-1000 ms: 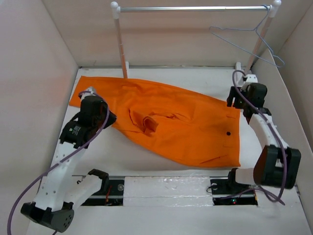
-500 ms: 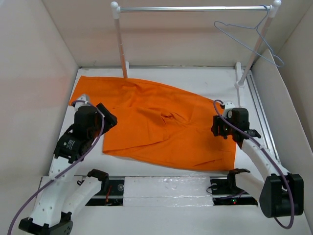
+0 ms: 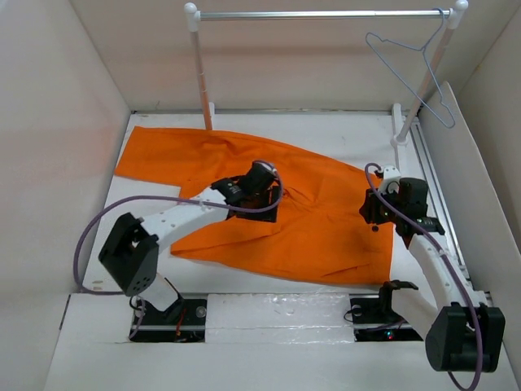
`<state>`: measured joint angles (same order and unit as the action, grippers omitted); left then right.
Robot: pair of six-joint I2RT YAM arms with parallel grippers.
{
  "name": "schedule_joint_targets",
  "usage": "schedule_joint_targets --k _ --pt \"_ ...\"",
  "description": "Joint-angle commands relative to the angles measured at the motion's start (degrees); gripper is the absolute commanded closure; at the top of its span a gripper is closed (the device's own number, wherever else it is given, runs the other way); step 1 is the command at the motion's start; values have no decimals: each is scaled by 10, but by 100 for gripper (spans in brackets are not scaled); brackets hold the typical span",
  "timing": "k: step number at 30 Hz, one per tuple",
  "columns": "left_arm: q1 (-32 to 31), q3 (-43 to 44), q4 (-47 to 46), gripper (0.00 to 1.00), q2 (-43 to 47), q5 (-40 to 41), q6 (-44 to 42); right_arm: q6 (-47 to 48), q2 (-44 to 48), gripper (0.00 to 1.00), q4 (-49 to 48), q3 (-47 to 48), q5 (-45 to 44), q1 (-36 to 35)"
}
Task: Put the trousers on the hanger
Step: Flatten out the trousers at the center of the board.
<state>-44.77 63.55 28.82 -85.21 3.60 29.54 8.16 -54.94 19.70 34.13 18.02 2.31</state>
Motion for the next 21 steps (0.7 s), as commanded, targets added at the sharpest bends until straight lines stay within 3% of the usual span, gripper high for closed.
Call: schedule_joint_targets --k 1,2,10,16,21 --pt "-25 61 -51 40 -38 37 -13 9 25 58 9 18 59 3" --pt "-25 68 -54 41 -56 40 -12 9 29 54 8 11 72 3" --pt "-30 100 -56 48 -182 82 -9 12 57 51 13 -18 119 3" --pt "-41 104 -72 47 -196 63 -16 19 71 51 20 -31 142 -2" --pt "-85 102 -38 60 -182 69 -22 25 82 50 24 -46 138 -2"
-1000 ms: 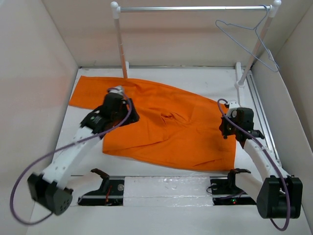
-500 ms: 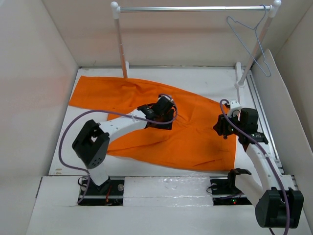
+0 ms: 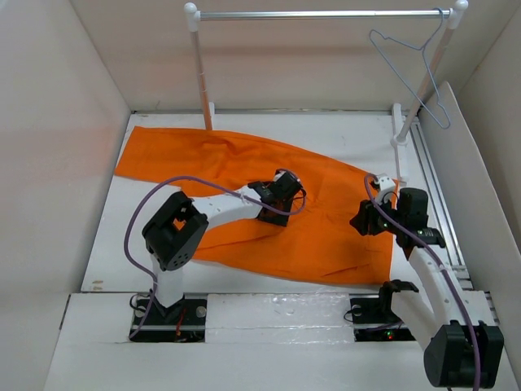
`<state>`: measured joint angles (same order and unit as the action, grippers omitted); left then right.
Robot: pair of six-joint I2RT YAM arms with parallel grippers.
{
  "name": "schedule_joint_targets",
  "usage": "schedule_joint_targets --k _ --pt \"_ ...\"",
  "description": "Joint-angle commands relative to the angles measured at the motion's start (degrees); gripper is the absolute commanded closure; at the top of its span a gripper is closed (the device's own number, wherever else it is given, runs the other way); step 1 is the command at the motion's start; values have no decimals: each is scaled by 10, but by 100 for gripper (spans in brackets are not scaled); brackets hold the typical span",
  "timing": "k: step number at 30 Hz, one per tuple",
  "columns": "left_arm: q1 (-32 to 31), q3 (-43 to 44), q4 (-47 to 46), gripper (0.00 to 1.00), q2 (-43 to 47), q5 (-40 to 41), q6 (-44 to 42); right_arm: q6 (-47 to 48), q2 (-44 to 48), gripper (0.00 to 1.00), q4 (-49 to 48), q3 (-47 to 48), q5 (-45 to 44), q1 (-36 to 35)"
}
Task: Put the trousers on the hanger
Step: Flatten out the trousers at the center of the board.
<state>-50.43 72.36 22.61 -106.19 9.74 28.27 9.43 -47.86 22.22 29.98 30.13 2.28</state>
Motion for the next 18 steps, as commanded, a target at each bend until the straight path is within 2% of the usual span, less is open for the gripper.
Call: schedule_joint_targets --k 1,6,11,15,17,18 --pt "-28 11 30 64 31 7 -10 12 11 50 -1 -4 17 -2" --pt "-43 -28 31 66 38 11 10 14 15 50 1 -5 12 -2" --pt "-43 -26 28 75 29 22 18 14 26 52 20 -7 7 -2" --pt "-43 -12 35 84 23 41 19 16 57 55 48 -13 -5 -2" --pt "-43 -10 40 99 27 58 25 17 65 56 69 -13 -19 -2" --pt "-43 -10 45 100 31 65 28 17 73 58 77 -12 -29 -2"
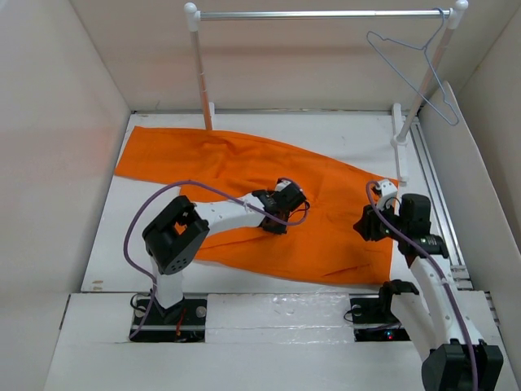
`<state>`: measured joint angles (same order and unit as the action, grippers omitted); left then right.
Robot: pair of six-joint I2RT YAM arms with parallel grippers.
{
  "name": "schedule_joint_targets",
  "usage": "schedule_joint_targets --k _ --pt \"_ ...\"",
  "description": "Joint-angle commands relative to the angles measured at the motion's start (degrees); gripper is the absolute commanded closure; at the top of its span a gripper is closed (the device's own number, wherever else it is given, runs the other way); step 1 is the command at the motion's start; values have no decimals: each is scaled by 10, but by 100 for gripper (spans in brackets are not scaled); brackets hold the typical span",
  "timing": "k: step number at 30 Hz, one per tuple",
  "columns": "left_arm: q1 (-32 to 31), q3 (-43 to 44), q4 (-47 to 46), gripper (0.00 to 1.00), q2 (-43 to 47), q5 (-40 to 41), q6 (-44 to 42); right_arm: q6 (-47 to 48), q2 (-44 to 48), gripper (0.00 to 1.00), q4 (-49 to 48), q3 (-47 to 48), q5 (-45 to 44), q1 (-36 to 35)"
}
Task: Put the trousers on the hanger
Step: Flatten out the trousers at the center of the board.
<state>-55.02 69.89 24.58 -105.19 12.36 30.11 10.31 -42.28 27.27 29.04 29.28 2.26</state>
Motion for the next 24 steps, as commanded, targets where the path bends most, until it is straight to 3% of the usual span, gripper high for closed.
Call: schedule_joint_targets --k 1,2,5,10,13,19,24 --pt "3 16 31 100 35 57 14 4 19 61 51 1 -32 -2" --pt "3 11 51 100 80 79 32 -14 25 66 63 2 -61 -9" --pt "16 -1 78 100 121 108 62 -28 18 63 102 11 -100 -15" --pt "88 -59 105 100 316 114 104 -53 -27 34 93 15 -188 -7" --pt "143 -84 119 100 414 101 114 -63 -66 25 60 37 -231 31" --pt "196 -85 159 100 529 122 126 -56 -199 19 -9 95 -281 92" --pt "202 -77 194 100 589 171 129 -34 -355 22 -80 115 -208 107"
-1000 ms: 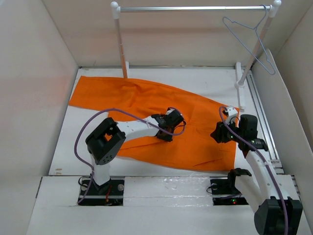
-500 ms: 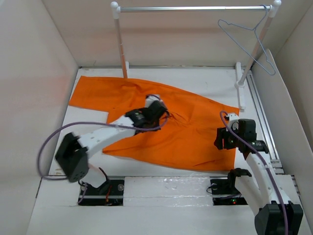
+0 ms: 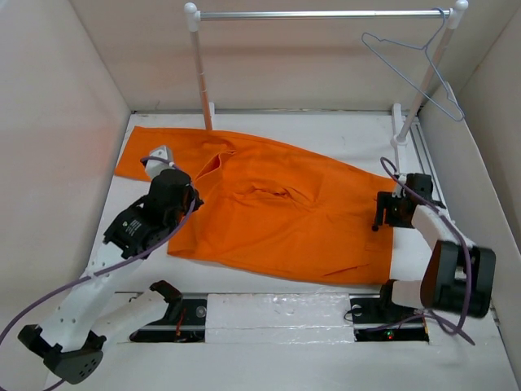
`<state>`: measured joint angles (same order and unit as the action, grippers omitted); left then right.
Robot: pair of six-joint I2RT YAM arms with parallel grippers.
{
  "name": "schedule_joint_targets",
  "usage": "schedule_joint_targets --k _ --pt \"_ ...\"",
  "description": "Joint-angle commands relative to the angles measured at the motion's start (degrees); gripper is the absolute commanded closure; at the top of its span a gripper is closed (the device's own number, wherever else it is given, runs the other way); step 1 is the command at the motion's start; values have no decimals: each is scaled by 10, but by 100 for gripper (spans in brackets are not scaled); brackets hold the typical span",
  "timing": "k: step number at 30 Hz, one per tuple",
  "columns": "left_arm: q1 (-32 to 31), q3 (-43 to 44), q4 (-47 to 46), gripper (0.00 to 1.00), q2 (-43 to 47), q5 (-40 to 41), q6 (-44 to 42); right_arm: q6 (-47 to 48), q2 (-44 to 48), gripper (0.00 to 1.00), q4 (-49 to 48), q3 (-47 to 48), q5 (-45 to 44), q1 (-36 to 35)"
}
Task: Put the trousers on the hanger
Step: Flatten out the trousers at the center of the board.
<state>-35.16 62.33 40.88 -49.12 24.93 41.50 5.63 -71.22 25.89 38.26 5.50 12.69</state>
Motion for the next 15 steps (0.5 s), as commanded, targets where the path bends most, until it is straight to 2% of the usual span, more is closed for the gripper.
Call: schedule_joint_targets --k 1,3,4,6,7,9,12,15 --pt "4 2 35 100 35 51 16 11 -85 28 -77 28 48 2" --pt "9 13 45 100 49 62 17 2 -105 40 -114 27 57 2" --pt "9 19 47 100 52 64 17 -12 -113 59 -130 25 63 8" --pt "9 39 60 100 53 72 18 -25 -123 82 -181 27 73 8" --pt "9 46 64 100 54 76 19 -27 -145 100 -191 37 88 8" --pt "9 69 83 100 58 88 23 -18 -194 100 -200 112 101 8" --pt "9 76 92 100 62 95 23 3 -225 100 -211 166 115 0" --pt "9 80 95 100 60 92 15 17 -238 98 -184 217 93 -6"
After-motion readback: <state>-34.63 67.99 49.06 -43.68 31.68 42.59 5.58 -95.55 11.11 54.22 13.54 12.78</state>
